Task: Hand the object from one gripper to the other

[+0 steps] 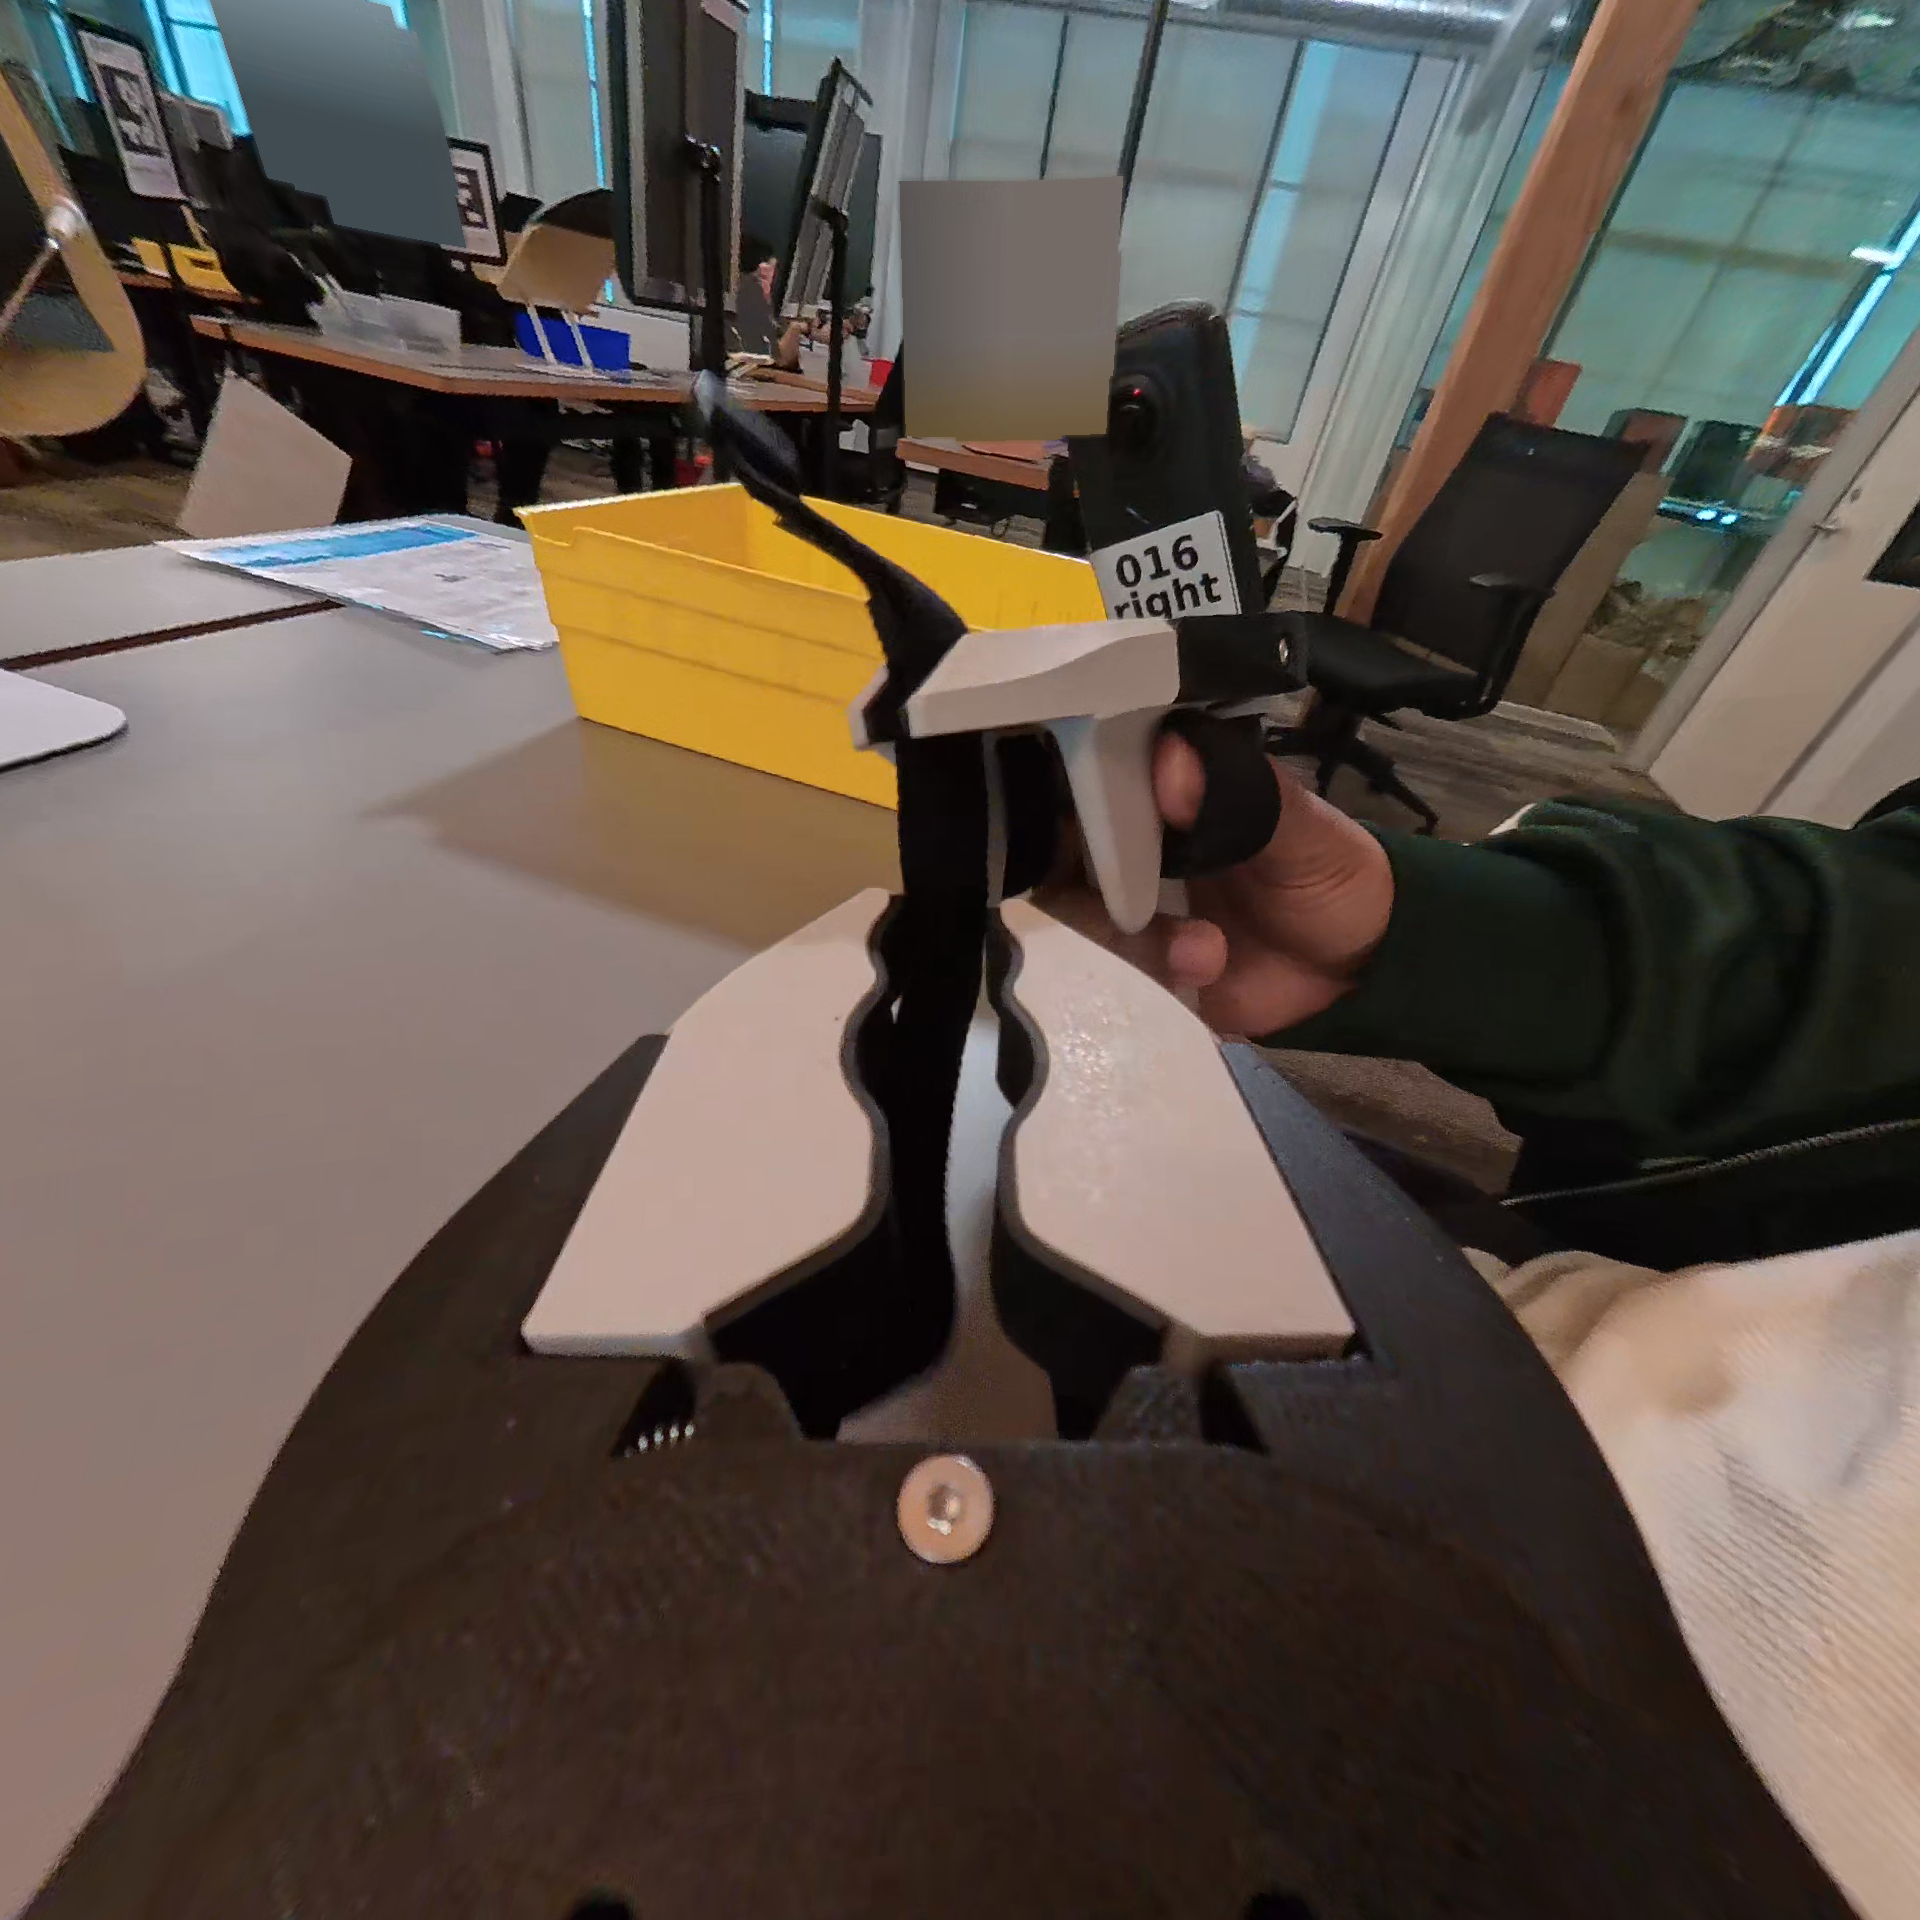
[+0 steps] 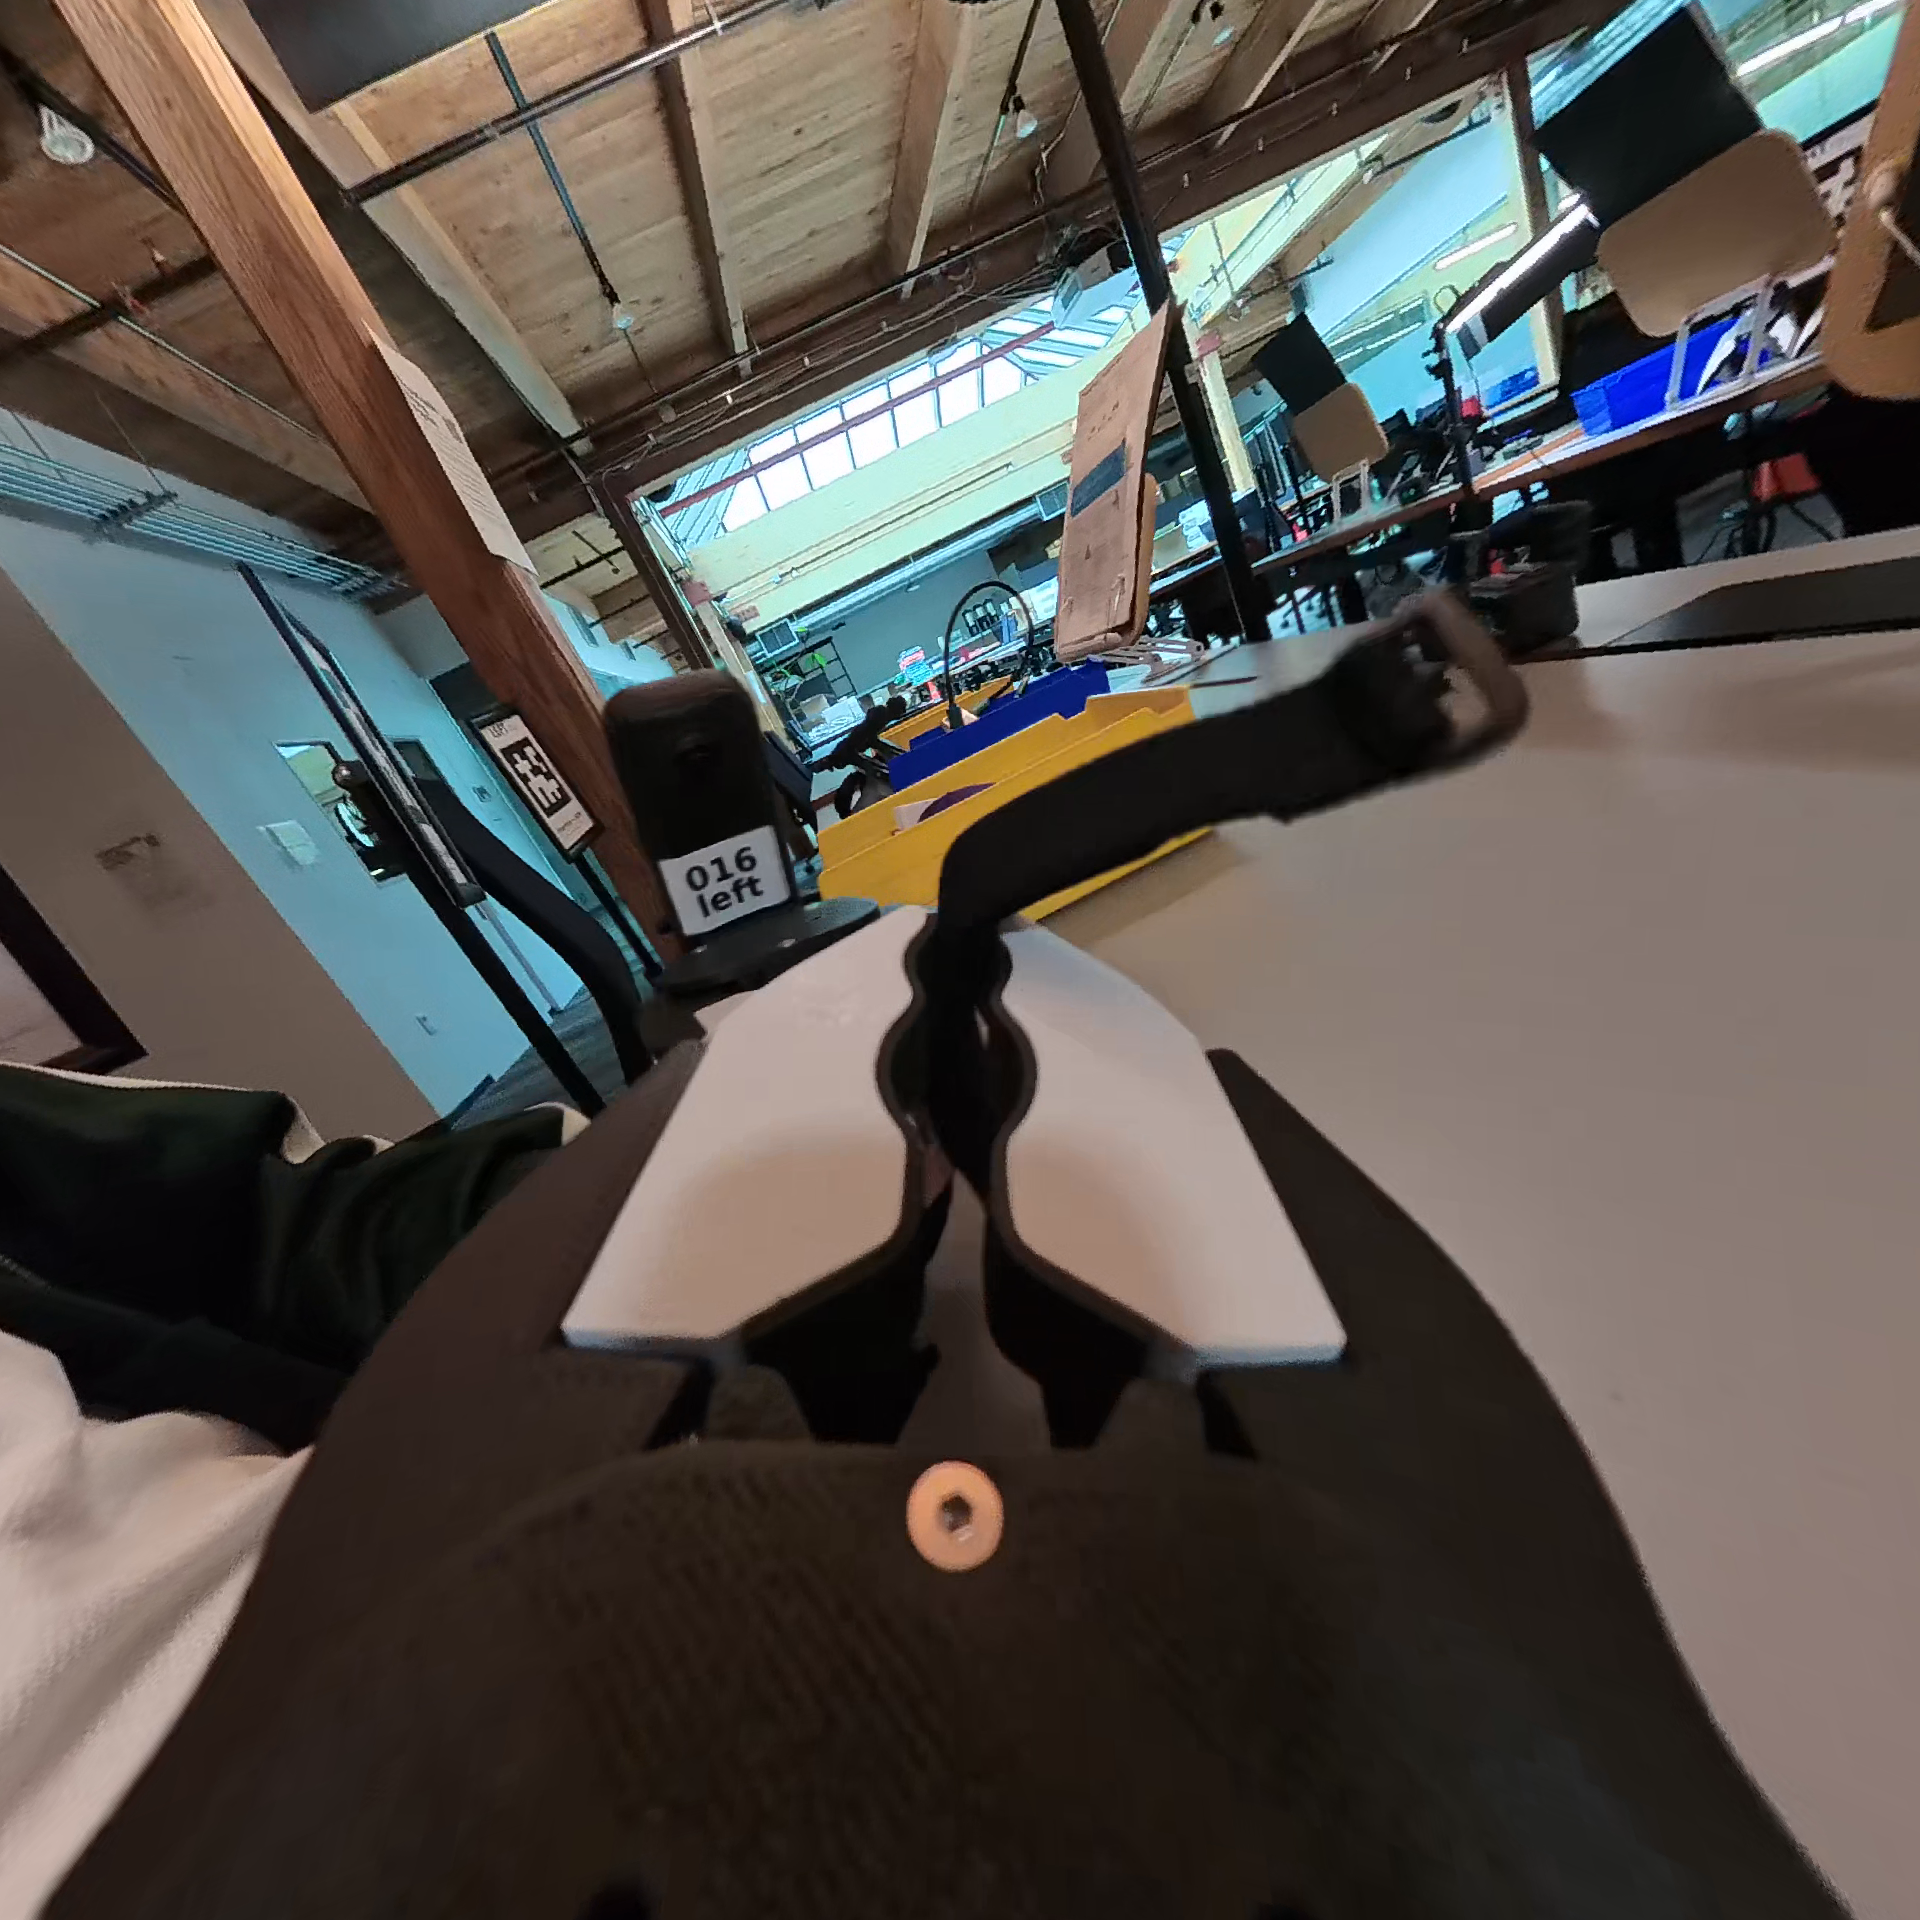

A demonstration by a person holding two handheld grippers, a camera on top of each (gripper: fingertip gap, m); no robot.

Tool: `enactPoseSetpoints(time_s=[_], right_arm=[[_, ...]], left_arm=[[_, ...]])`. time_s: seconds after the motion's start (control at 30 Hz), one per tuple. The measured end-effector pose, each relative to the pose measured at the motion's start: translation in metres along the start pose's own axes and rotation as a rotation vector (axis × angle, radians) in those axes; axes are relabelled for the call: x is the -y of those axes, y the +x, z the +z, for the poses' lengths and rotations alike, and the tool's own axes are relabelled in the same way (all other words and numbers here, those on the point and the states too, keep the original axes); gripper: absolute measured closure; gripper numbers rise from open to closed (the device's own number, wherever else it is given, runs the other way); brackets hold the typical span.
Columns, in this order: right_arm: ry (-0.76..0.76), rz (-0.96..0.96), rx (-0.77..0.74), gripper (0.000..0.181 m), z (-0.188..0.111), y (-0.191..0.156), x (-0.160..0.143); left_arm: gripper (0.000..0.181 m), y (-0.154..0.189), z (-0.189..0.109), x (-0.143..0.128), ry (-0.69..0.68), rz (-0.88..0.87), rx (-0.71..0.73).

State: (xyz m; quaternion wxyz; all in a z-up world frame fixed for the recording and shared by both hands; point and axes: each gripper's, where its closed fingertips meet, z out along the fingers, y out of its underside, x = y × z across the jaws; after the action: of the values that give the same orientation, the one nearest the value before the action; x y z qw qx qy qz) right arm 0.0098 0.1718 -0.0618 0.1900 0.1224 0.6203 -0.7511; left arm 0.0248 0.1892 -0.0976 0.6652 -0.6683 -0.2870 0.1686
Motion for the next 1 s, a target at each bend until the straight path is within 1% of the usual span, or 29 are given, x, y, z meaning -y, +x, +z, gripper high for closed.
enactPoseSetpoints(time_s=[0.03, 0.1, 0.17, 0.23, 0.27, 0.33, 0.37, 0.43, 0.53, 0.63, 0.7, 0.73, 0.77, 0.83, 0.87, 0.93, 1.0], right_arm=[[0.002, -0.011, 0.001, 0.175, 0.000, -0.001, 0.001], [-0.007, -0.023, 0.007, 0.175, -0.002, -0.001, 0.002], [-0.044, -0.038, 0.024, 0.176, -0.002, -0.003, -0.001], [-0.112, -0.055, 0.080, 0.176, -0.001, -0.011, -0.009], [-0.155, -0.073, 0.103, 0.176, 0.001, -0.016, -0.015], [-0.255, -0.146, 0.111, 0.176, 0.005, -0.021, -0.032], [-0.313, -0.191, 0.109, 0.176, 0.007, -0.023, -0.042], [-0.408, -0.274, 0.106, 0.175, 0.012, -0.027, -0.060], [-0.489, -0.339, 0.101, 0.175, 0.016, -0.030, -0.078], [-0.531, -0.371, 0.091, 0.175, 0.017, -0.029, -0.087], [-0.537, -0.391, 0.066, 0.174, 0.017, -0.025, -0.090], [-0.525, -0.398, 0.059, 0.172, 0.018, -0.023, -0.089], [-0.501, -0.401, 0.054, 0.164, 0.019, -0.022, -0.086], [-0.441, -0.405, 0.017, 0.127, 0.022, -0.017, -0.078], [-0.419, -0.406, 0.002, 0.115, 0.022, -0.014, -0.076], [-0.384, -0.410, -0.036, 0.099, 0.022, -0.007, -0.070], [-0.361, -0.410, -0.052, 0.093, 0.022, -0.005, -0.066]], left_arm=[[0.165, -0.001, -0.002, 0.000, 0.000, -0.015, -0.016], [0.146, 0.000, -0.007, 0.004, 0.022, -0.052, -0.054], [0.131, 0.001, -0.013, 0.016, 0.087, -0.113, -0.103], [0.127, 0.002, -0.021, 0.027, 0.157, -0.200, -0.170], [0.128, 0.003, -0.024, 0.030, 0.170, -0.254, -0.212], [0.133, 0.003, -0.027, 0.030, 0.154, -0.356, -0.278], [0.133, 0.003, -0.028, 0.029, 0.146, -0.390, -0.296], [0.132, 0.001, -0.028, 0.027, 0.132, -0.429, -0.312], [0.140, 0.003, -0.028, 0.025, 0.112, -0.446, -0.340], [0.156, 0.007, -0.024, 0.017, 0.054, -0.410, -0.337], [0.176, 0.007, -0.022, 0.012, 0.021, -0.371, -0.309], [0.178, 0.008, -0.022, 0.014, 0.024, -0.348, -0.306], [0.178, 0.009, -0.023, 0.016, 0.033, -0.324, -0.300], [0.178, 0.006, -0.025, 0.023, 0.065, -0.270, -0.261], [0.178, 0.003, -0.028, 0.028, 0.092, -0.250, -0.237], [0.178, -0.003, -0.036, 0.040, 0.154, -0.242, -0.207], [0.179, -0.012, -0.046, 0.049, 0.214, -0.247, -0.173]])
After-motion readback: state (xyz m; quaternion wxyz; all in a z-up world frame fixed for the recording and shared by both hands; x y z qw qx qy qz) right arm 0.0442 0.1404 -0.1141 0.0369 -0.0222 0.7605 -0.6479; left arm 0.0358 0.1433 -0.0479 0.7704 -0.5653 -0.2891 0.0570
